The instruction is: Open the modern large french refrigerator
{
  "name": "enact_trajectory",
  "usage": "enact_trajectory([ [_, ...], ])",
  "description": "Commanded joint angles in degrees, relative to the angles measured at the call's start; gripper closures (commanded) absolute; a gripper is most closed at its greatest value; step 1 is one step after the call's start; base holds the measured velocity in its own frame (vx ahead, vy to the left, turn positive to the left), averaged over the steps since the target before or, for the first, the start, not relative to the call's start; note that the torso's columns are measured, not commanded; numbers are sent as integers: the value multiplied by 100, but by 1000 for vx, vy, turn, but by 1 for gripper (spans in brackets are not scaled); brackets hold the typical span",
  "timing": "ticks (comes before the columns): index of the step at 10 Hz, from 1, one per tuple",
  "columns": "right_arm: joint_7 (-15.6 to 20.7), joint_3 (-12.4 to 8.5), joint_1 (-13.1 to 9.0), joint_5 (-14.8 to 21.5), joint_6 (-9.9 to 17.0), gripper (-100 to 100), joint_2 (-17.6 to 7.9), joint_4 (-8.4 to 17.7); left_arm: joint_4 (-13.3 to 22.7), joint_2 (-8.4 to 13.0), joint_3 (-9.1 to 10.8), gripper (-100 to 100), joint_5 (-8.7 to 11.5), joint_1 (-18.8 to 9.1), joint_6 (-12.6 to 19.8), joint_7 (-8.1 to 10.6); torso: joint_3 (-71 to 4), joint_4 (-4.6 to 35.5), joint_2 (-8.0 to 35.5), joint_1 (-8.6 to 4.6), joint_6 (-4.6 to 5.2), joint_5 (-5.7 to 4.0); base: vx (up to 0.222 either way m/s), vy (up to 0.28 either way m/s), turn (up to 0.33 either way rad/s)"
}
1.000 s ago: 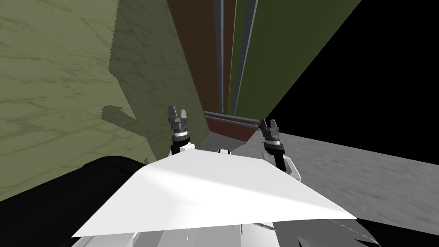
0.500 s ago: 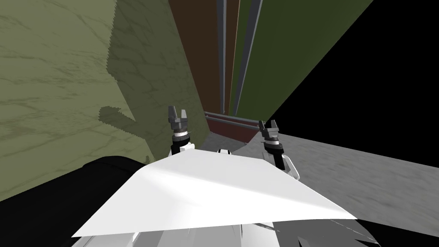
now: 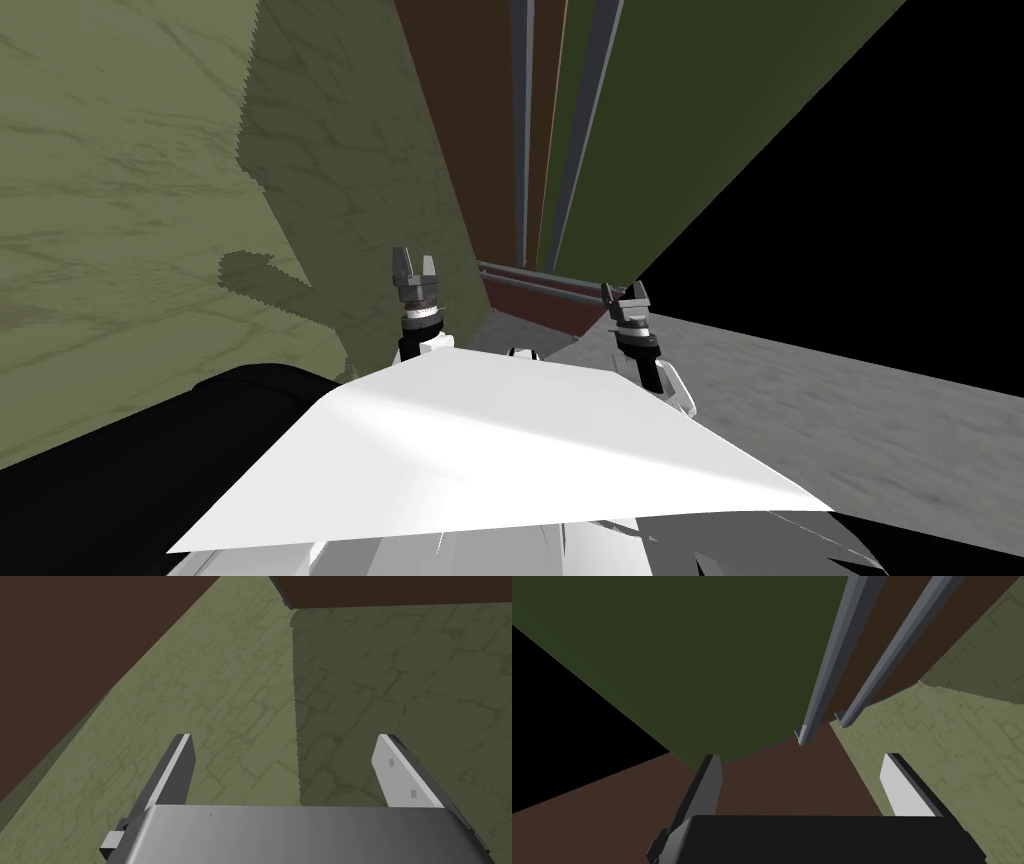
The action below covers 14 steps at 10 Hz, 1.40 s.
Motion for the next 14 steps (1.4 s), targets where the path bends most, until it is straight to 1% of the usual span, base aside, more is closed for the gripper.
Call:
enact_trajectory([
  [1, 450, -79, -134, 111, -113, -100, -8, 288, 0, 0, 0, 0, 0, 0, 0, 0, -5, -2, -8, 0, -1, 0, 59, 20, 27],
  [2, 503, -79, -134, 111, -113, -100, -8, 288, 0, 0, 0, 0, 0, 0, 0, 0, -3, -1, -3, -4, 0, -1, 27, 5, -1],
  [3, 727, -147, -242, 210, -209, -100, -6, 532, 0, 0, 0, 0, 0, 0, 0, 0, 5, 2, 10, -9, 1, -2, 51, 16, 47],
  [4, 875, -147, -242, 210, -209, -100, -6, 532, 0, 0, 0, 0, 0, 0, 0, 0, 3, 1, 2, -4, -1, -2, 53, 17, 27],
  [5, 1039, -215, -350, 308, -304, -100, 0, 763, 0, 0, 0, 0, 0, 0, 0, 0, 0, 0, 1, -3, 0, 0, 69, 13, 53],
  [6, 1209, -215, -350, 308, -304, -100, 0, 778, 0, 0, 0, 0, 0, 0, 0, 0, -3, -1, -6, -3, -1, -1, 72, 9, 23],
  [7, 1254, -215, -350, 308, -304, -100, 0, 778, 0, 0, 0, 0, 0, 0, 0, 0, -3, -1, -4, -5, 1, -1, 31, 7, -8],
  [8, 1488, -282, -459, 407, -398, -100, 12, 1027, 0, 0, 0, 0, 0, 0, 0, 0, 6, 2, 11, -5, 1, -1, 43, 14, 41],
  [9, 1629, -282, -459, 407, -398, -100, 12, 1027, 0, 0, 0, 0, 0, 0, 0, 0, 5, 2, 5, -2, -2, -1, 50, 12, 33],
  [10, 1796, -350, -567, 505, -491, -100, 30, 1276, 0, 0, 0, 0, 0, 0, 0, 0, 2, 1, 3, -2, 0, 0, 71, 15, 45],
  [11, 1962, -350, -567, 505, -491, -100, 30, 1276, 0, 0, 0, 0, 0, 0, 0, 0, -3, -1, -7, -2, -1, -1, 67, 18, 27],
  [12, 2001, -350, -567, 505, -491, -100, 30, 1276, 0, 0, 0, 0, 0, 0, 0, 0, -3, -1, -3, -2, 0, 0, 29, 13, -1],
  [13, 2234, -416, -675, 602, -583, -100, 55, 1525, 0, 0, 0, 0, 0, 0, 0, 0, 5, 2, 10, -4, 1, -1, 54, 16, 38],
  [14, 2371, -416, -675, 602, -583, -100, 55, 1525, 0, 0, 0, 0, 0, 0, 0, 0, 3, 2, 2, -3, -1, -1, 52, 16, 29],
])
